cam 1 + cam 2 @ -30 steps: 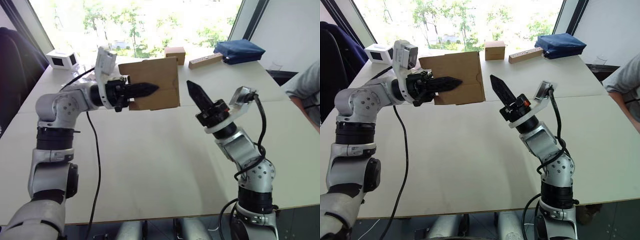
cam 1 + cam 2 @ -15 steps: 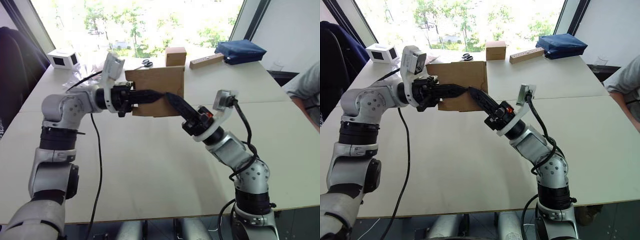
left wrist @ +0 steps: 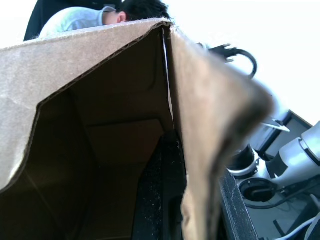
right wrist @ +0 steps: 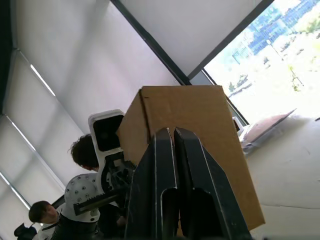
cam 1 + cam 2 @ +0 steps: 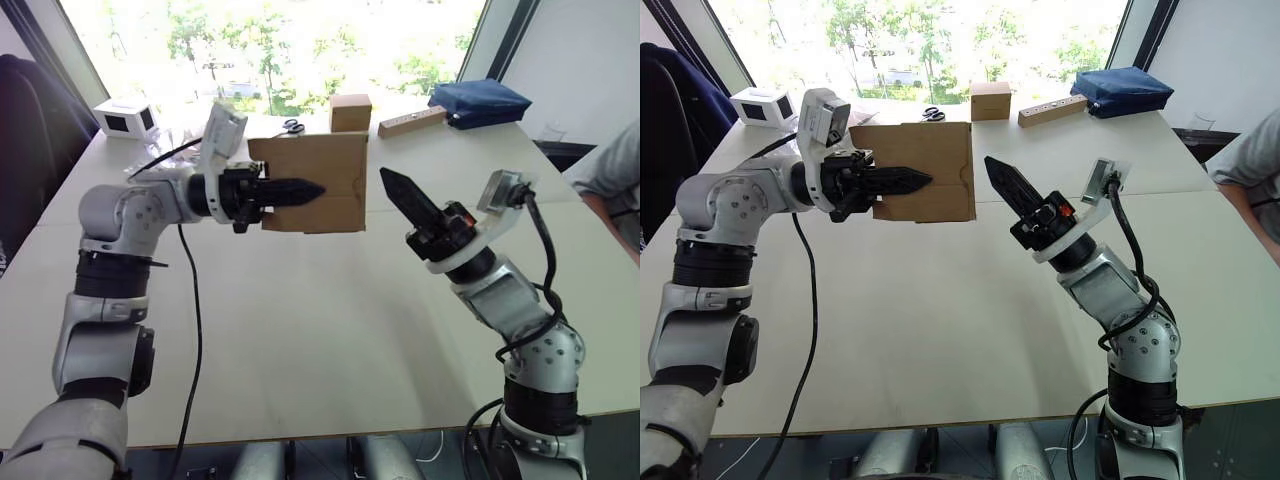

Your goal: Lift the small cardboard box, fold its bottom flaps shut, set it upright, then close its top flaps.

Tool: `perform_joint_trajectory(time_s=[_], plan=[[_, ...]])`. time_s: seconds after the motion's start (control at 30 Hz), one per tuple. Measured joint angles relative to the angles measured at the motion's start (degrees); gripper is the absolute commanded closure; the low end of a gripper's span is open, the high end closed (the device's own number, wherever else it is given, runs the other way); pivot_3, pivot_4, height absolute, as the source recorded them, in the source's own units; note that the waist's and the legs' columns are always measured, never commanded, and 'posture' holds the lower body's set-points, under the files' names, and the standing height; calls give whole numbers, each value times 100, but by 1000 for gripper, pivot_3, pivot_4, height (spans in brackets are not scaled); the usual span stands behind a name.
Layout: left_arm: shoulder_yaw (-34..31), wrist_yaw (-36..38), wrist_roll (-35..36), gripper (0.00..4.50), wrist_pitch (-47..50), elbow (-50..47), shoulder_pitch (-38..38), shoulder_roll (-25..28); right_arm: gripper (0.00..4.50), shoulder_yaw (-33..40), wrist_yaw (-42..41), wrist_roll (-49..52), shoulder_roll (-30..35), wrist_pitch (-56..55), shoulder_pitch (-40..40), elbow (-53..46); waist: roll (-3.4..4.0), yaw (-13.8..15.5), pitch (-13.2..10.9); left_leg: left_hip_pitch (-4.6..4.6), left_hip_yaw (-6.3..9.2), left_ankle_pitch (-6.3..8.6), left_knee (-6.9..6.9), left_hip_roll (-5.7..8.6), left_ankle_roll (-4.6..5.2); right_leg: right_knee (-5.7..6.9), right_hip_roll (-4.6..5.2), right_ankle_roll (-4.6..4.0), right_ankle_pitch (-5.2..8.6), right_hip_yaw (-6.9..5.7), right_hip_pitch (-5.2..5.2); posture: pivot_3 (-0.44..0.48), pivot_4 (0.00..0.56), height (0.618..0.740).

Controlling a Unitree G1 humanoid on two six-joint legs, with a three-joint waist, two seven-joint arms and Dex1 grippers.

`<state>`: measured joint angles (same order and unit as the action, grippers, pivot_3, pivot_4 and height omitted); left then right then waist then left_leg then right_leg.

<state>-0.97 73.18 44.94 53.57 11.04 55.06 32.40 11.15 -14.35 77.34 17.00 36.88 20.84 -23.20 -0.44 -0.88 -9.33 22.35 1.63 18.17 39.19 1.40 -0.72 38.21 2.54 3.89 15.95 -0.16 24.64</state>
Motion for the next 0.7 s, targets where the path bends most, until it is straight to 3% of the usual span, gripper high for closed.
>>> perform_joint_trajectory(time_s=[0.7], plan=[[241, 314, -233, 4500, 5, 12, 33, 31, 4434, -432, -495, -248, 10, 358, 0, 102, 0, 7, 0, 0, 0, 0, 1, 0, 0, 0, 0, 0, 0, 0, -1, 0, 150, 740]])
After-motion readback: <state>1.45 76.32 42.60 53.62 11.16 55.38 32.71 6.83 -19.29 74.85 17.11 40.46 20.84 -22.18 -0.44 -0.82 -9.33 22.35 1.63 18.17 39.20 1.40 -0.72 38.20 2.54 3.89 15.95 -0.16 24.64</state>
